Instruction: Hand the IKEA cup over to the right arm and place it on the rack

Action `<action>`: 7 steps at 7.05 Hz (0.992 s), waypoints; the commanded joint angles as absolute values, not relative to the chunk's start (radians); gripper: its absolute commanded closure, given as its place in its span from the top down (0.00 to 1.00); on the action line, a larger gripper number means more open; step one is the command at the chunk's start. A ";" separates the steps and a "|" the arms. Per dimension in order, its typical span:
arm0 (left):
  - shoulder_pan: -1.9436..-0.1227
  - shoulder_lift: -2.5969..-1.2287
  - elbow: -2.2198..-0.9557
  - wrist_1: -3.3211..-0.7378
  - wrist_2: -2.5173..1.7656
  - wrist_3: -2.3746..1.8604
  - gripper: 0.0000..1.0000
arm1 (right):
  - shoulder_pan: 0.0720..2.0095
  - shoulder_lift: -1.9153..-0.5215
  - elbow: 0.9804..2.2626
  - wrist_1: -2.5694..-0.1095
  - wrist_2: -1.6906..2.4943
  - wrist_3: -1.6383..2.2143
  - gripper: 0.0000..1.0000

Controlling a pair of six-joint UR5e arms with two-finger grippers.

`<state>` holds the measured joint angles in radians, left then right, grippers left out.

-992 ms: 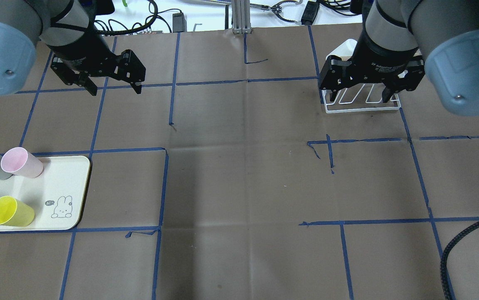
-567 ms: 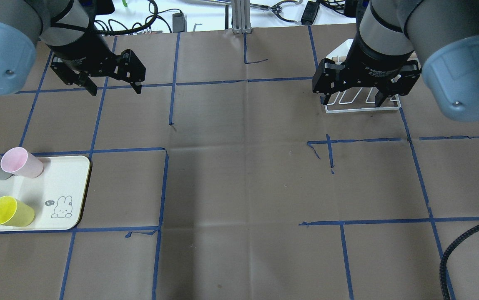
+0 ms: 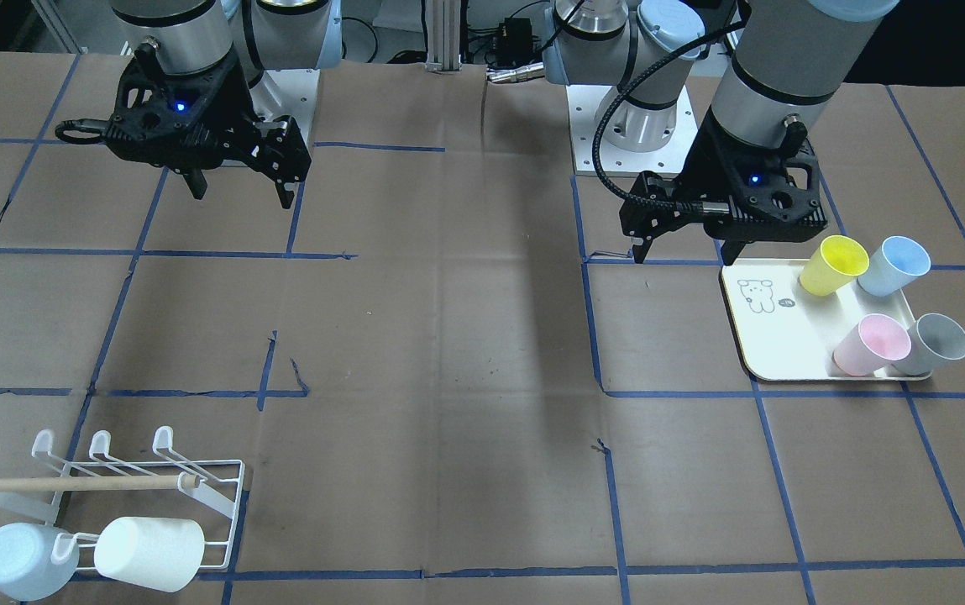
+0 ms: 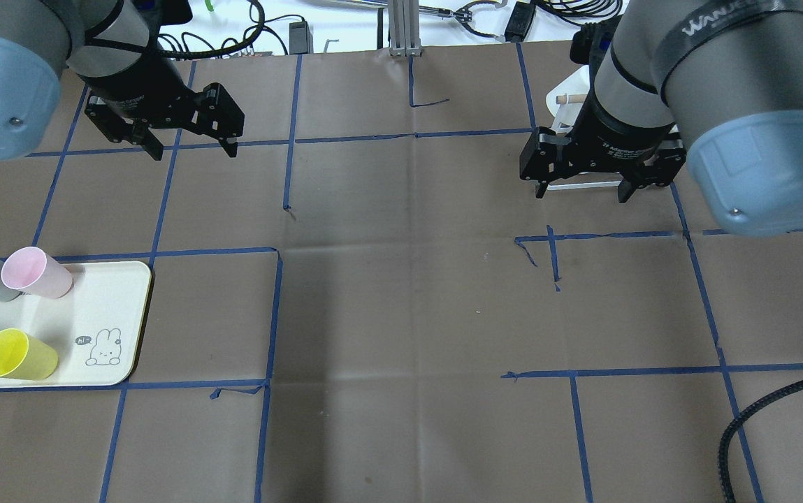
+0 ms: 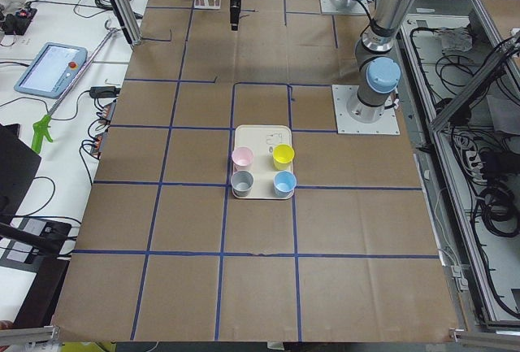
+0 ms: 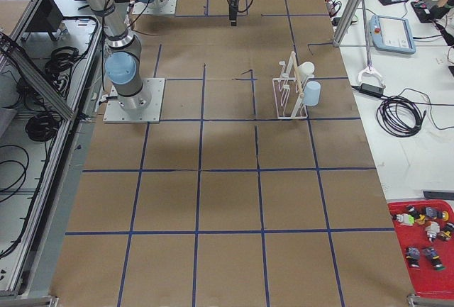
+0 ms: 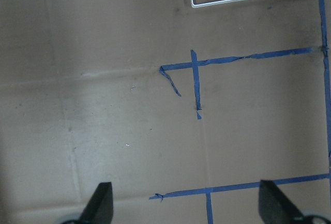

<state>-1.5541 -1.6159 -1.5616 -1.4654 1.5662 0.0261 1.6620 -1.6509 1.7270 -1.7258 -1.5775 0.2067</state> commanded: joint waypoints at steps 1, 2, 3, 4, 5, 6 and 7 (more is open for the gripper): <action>-1.554 -1.615 -1.562 -1.465 1.566 0.026 1.00 | 1.651 -1.651 1.738 -1.753 -1.578 0.204 1.00; -1.554 -1.615 -1.560 -1.465 1.566 0.026 1.00 | 1.646 -1.651 1.738 -1.753 -1.578 0.204 1.00; -1.554 -1.617 -1.562 -1.465 1.566 0.026 1.00 | 1.646 -1.649 1.738 -1.755 -1.578 0.201 1.00; -1.554 -1.615 -1.562 -1.465 1.566 0.028 1.00 | 1.644 -1.648 1.735 -1.755 -1.578 0.190 1.00; -1.554 -1.615 -1.562 -1.465 1.566 0.026 1.00 | 1.644 -1.643 1.732 -1.766 -1.578 0.184 1.00; -1.554 -1.617 -1.562 -1.465 1.566 0.026 1.00 | 1.643 -1.650 1.732 -1.775 -1.578 0.184 1.00; -1.554 -1.615 -1.562 -1.465 1.566 0.026 1.00 | 1.641 -1.648 1.732 -1.775 -1.578 0.183 1.00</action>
<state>-1.5539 -1.6159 -1.5615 -1.4649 1.5662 0.0262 1.6431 -1.6479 1.7325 -1.7705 -1.5785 0.1849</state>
